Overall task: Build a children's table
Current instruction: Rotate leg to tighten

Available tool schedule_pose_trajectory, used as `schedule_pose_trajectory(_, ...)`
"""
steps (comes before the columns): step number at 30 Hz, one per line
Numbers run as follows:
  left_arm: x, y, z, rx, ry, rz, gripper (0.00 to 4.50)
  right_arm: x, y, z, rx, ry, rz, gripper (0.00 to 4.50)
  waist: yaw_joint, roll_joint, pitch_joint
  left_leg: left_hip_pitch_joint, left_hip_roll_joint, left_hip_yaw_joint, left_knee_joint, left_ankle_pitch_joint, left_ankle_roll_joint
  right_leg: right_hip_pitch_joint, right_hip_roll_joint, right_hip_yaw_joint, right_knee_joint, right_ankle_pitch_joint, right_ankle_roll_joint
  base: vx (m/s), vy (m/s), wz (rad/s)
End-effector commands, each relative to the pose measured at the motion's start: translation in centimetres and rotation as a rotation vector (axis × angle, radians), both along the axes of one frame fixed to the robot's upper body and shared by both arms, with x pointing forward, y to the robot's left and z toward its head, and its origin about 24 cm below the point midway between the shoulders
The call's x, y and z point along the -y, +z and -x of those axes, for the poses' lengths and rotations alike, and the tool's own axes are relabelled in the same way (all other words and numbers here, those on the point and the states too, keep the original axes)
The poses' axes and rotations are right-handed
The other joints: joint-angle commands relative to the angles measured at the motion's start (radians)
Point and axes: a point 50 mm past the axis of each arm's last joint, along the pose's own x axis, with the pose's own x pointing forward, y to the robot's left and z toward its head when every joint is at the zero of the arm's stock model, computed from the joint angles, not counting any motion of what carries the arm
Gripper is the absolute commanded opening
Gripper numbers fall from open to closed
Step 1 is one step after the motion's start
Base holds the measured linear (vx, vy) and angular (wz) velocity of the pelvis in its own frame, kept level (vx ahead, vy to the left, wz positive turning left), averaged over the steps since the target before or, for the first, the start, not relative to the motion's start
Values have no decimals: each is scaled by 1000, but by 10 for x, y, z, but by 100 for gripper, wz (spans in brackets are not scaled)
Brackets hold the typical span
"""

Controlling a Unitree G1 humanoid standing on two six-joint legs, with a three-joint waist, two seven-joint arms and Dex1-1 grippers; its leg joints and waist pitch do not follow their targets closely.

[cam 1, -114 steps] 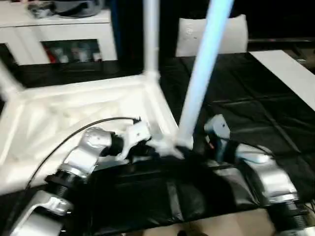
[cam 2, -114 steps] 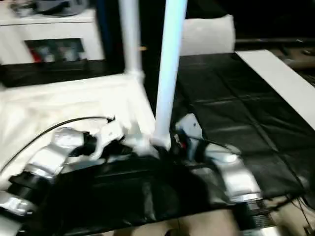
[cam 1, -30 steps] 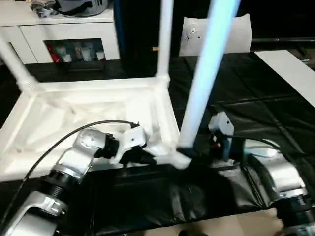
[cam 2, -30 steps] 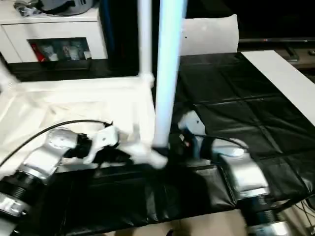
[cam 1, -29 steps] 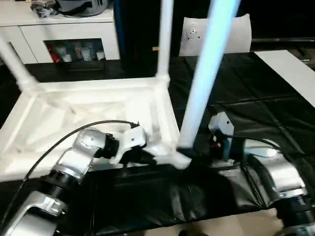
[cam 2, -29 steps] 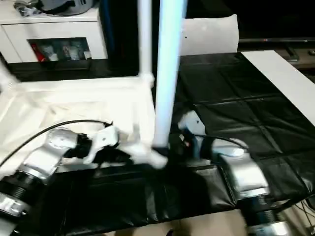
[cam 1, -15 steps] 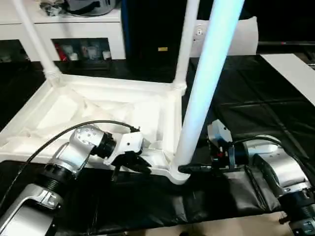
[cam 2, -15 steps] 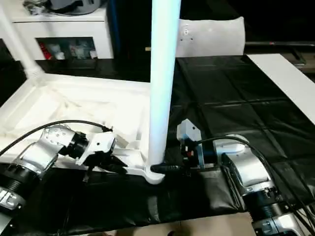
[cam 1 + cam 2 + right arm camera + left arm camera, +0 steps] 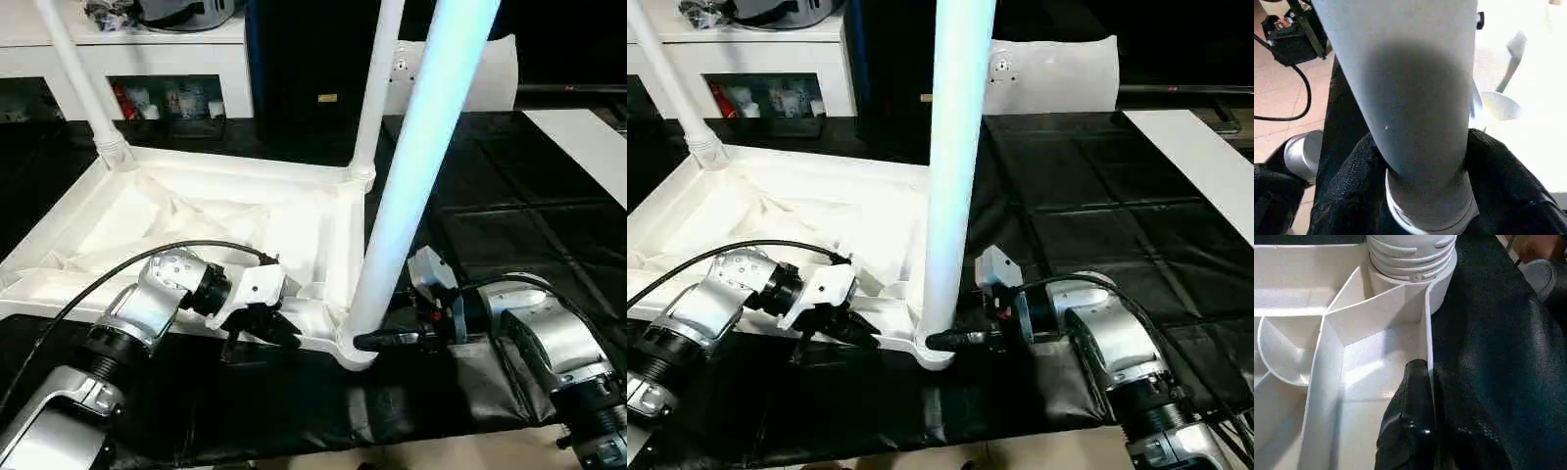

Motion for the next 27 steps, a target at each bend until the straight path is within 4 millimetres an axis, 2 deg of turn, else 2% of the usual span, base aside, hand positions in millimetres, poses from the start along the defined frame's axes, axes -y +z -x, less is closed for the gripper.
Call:
schedule_pose_trajectory(1,3,0,1,-14,-53,-21,0,-2,3,1,-18,34,-15,209,-4,-8,-70,-2,20,8,-68,-110,64,63,-46,46,-51,-268,-194,0,0,0)
schedule_pose_trajectory(8,6,1,-1,-28,-4,19,0,-8,2,6,-38,8,-64,201,-3,-7,-69,-2,20,9,-69,-115,60,64,-46,46,-52,-279,-191,0,0,0)
schedule_pose_trajectory(11,12,1,-6,-11,105,41,0,-19,-2,2,-3,-151,-84,201,-7,-8,-66,-3,18,8,-71,-132,48,62,-46,46,-58,-316,-174,0,0,0)
schedule_pose_trajectory(13,16,0,-9,-2,170,45,0,-24,-6,-2,6,-250,-87,200,-16,-9,-58,-2,13,7,-74,-180,24,57,-44,43,-72,-430,-136,0,0,0)
schedule_pose_trajectory(14,21,1,-12,4,226,66,0,-30,-8,-7,12,-339,-91,200,-17,-6,-57,0,11,6,-73,-191,14,55,-45,41,-72,-462,-126,0,0,0)
schedule_pose_trajectory(15,30,1,-16,4,309,97,0,-40,-11,-13,4,-452,-101,200,-24,-4,-56,1,7,3,-73,-213,1,53,-47,37,-81,-529,-99,0,0,0)
schedule_pose_trajectory(16,32,1,-17,2,331,104,0,-43,-11,-14,0,-479,-104,199,-36,-8,-55,-1,3,0,-72,-229,-6,54,-45,31,-90,-582,-70,0,0,0)
schedule_pose_trajectory(17,33,1,-18,1,344,108,0,-45,-12,-15,-3,-495,-106,198,-41,-8,-54,-1,2,-2,-72,-237,-9,55,-46,29,-93,-604,-57,0,0,0)
schedule_pose_trajectory(18,38,2,-19,2,379,116,0,-50,-12,-17,-12,-544,-118,198,-50,-4,-55,-1,1,-5,-72,-245,-6,54,-45,27,-96,-614,-46,0,0,0)
schedule_pose_trajectory(19,43,2,-22,-2,444,131,0,-58,-13,-21,-31,-613,-133,197,-64,-5,-55,-4,1,-4,-72,-255,-1,52,-43,26,-98,-606,-48,0,0,0)
schedule_pose_trajectory(20,48,2,-25,0,502,144,0,-65,-13,-25,-36,-678,-133,197,-66,-4,-55,-4,0,-6,-71,-255,1,53,-43,23,-100,-607,-49,0,0,0)
schedule_pose_trajectory(21,55,2,-31,10,627,157,0,-76,-14,-32,-37,-778,-108,197,-75,1,-57,-5,0,-8,-71,-256,-4,52,-44,22,-97,-594,-57,0,0,0)
schedule_pose_trajectory(22,58,3,-33,19,658,162,0,-80,-14,-34,-37,-796,-101,197,-85,-6,-58,-6,-1,-9,-71,-256,-2,52,-42,19,-100,-588,-60,0,0,0)
schedule_pose_trajectory(24,63,6,-38,45,742,176,0,-89,-12,-38,-23,-843,-66,197,-91,0,-58,-1,-3,-8,-70,-257,8,50,-39,20,-100,-568,-69,0,0,0)
schedule_pose_trajectory(26,67,9,-42,63,790,190,0,-94,-10,-41,-31,-868,-70,197,-94,-5,-63,-5,0,-6,-71,-231,23,53,-39,25,-97,-510,-85,0,0,0)
schedule_pose_trajectory(27,71,11,-41,81,780,193,0,-96,-8,-41,3,-855,-74,253,-91,-1,-66,-5,4,-5,-72,-205,32,54,-39,31,-89,-448,-105,0,0,0)
